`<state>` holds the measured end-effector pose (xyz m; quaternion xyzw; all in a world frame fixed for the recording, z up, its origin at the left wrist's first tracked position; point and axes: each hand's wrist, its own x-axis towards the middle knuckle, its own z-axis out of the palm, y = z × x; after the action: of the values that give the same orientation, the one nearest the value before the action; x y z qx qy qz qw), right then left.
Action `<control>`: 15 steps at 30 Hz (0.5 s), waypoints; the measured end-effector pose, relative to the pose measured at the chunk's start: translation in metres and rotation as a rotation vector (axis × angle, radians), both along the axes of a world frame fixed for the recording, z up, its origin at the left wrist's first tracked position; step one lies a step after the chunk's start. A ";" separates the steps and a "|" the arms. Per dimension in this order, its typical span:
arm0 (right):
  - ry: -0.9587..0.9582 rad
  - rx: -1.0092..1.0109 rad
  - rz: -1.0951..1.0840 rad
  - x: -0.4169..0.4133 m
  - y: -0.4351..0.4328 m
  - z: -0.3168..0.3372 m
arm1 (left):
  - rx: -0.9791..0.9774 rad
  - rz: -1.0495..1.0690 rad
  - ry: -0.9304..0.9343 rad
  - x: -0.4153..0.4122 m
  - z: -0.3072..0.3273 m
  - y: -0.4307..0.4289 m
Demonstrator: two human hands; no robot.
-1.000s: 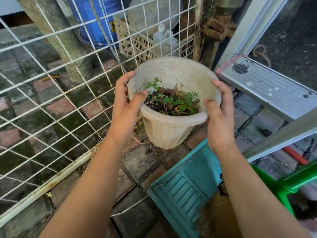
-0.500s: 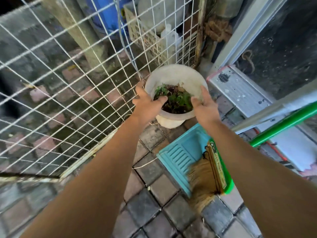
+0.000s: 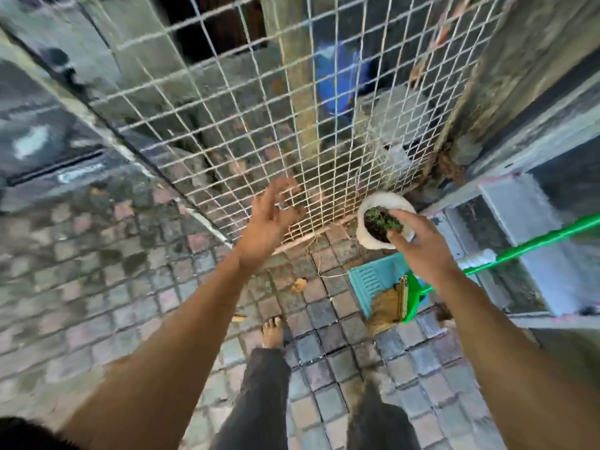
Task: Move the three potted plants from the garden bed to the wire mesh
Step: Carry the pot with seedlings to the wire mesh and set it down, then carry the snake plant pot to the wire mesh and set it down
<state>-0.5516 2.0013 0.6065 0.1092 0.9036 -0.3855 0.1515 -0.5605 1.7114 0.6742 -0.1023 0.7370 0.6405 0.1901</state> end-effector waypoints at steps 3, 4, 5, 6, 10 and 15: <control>0.101 -0.048 0.099 0.007 -0.040 0.066 | 0.001 0.133 0.085 0.033 0.066 -0.040; 0.145 -0.059 0.133 0.007 -0.054 0.087 | 0.012 0.157 0.115 0.042 0.080 -0.050; 0.181 -0.073 0.177 0.007 -0.068 0.107 | 0.023 0.180 0.145 0.052 0.092 -0.060; 0.212 -0.096 0.237 0.008 -0.083 0.125 | 0.017 0.210 0.187 0.063 0.105 -0.070; 0.309 -0.171 0.469 0.013 -0.148 0.198 | -0.043 0.393 0.298 0.112 0.164 -0.108; 0.417 -0.196 0.745 0.020 -0.262 0.275 | -0.108 0.625 0.366 0.183 0.225 -0.195</control>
<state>-0.5316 1.7392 0.8811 -0.3195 0.8516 -0.4022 0.1044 -0.3773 1.5163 0.8990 -0.2161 0.7248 0.6354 -0.1555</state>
